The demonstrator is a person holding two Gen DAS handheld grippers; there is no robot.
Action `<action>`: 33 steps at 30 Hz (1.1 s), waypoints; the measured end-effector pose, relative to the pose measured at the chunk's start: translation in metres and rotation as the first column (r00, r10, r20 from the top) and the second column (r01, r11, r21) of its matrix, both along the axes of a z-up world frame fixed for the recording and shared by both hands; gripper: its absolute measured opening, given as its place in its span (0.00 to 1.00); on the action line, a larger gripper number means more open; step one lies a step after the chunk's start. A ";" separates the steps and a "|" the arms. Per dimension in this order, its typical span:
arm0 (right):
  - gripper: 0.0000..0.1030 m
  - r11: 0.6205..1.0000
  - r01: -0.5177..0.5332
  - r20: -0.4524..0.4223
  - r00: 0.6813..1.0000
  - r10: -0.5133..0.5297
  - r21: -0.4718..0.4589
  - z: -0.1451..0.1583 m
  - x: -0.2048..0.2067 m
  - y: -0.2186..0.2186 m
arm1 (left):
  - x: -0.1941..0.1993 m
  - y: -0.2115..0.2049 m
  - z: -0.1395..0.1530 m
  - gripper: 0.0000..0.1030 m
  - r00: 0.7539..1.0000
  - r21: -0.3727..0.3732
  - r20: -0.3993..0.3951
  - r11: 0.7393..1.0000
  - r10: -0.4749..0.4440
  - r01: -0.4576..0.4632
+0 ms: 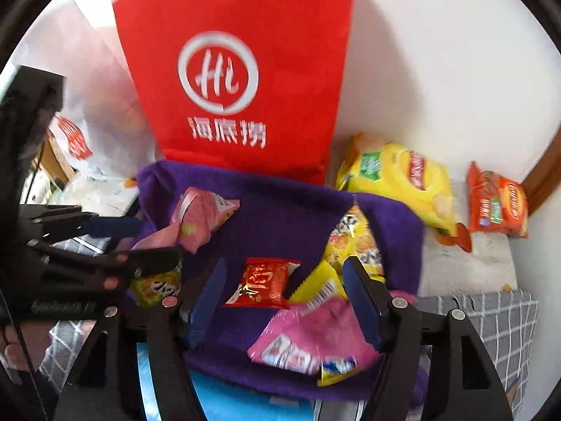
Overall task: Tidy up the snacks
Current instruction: 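Carry both packets onto the purple towel and open both tools to release, then grasp a white snack packet with the right tool while the left tool grasps a beige packet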
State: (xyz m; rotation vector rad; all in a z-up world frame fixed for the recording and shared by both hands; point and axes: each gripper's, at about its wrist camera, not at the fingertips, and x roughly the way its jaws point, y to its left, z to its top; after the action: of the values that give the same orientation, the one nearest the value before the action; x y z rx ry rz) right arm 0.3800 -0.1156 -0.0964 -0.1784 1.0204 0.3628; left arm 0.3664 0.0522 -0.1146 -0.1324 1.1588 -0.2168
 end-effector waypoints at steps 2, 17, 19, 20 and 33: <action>0.66 0.999 0.008 0.006 1.000 -0.008 0.032 0.013 -0.019 -0.007 | -0.012 0.003 0.014 0.68 0.999 0.013 0.037 1.000 -0.003 0.002; 0.66 0.963 -0.216 -0.031 0.974 0.224 0.158 0.002 -0.188 0.045 | -0.118 0.078 0.025 0.68 0.990 0.067 0.066 0.989 0.127 -0.131; 0.66 0.957 -0.256 -0.037 0.964 0.264 0.137 -0.009 -0.202 0.055 | -0.131 0.084 0.021 0.68 0.989 0.069 0.062 0.988 0.134 -0.138; 0.66 0.954 -0.272 -0.040 0.959 0.279 0.124 -0.015 -0.208 0.061 | -0.135 0.086 0.019 0.68 0.989 0.070 0.062 0.988 0.136 -0.141; 0.49 0.941 -0.334 0.021 0.942 0.336 -0.048 -0.049 -0.236 0.088 | -0.157 0.081 -0.021 0.68 0.992 0.093 0.035 0.988 0.118 -0.120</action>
State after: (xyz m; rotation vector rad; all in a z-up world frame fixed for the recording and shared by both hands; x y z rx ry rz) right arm 0.1435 -0.0280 -0.1455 -0.3995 0.9697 0.6461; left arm 0.2094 0.1333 -0.1357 -0.1133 1.1255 -0.0574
